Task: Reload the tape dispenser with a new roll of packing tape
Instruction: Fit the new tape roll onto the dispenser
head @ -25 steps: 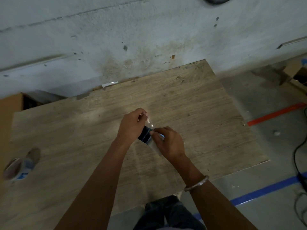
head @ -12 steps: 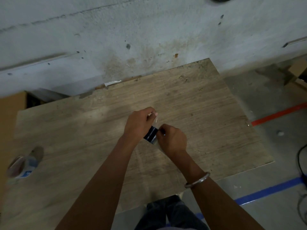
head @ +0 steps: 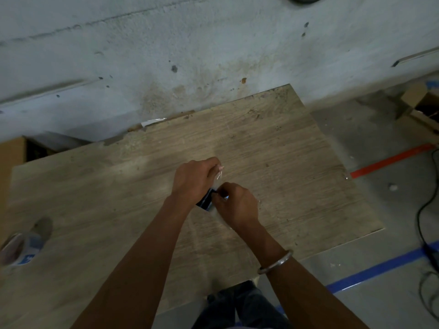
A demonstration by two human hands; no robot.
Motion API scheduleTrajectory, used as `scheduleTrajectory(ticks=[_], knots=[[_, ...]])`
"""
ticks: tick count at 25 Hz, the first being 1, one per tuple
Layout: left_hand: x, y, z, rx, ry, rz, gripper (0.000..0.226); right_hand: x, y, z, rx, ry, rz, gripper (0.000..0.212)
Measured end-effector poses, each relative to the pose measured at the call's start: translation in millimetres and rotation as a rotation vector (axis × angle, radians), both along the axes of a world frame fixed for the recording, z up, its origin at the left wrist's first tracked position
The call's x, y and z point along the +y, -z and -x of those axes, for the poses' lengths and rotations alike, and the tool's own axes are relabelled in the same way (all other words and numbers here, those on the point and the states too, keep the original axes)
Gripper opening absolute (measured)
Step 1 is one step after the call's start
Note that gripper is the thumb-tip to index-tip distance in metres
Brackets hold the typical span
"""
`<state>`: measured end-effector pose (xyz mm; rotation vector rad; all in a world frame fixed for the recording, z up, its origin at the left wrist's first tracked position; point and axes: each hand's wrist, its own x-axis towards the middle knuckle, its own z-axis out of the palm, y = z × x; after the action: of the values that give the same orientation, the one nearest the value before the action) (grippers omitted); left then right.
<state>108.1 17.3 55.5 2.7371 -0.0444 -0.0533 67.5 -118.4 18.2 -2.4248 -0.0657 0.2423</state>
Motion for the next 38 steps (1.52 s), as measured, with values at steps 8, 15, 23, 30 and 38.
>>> scheduleTrajectory(ticks=[8,15,23,30,38], knots=[[-6,8,5,0.024,-0.079,0.127,0.021,10,3,5,0.048,0.086,0.042,0.022],[-14,8,22,-0.048,-0.117,0.213,0.021,11,3,12,0.048,0.059,0.055,0.017],[-4,12,32,-0.047,-0.193,0.298,0.019,17,-1,15,0.136,0.146,-0.009,0.018],[-4,8,36,-0.059,-0.367,0.429,0.017,15,-7,9,0.198,0.215,0.007,0.013],[12,-16,31,0.266,-0.328,0.587,0.010,10,-7,18,0.155,0.184,0.021,0.018]])
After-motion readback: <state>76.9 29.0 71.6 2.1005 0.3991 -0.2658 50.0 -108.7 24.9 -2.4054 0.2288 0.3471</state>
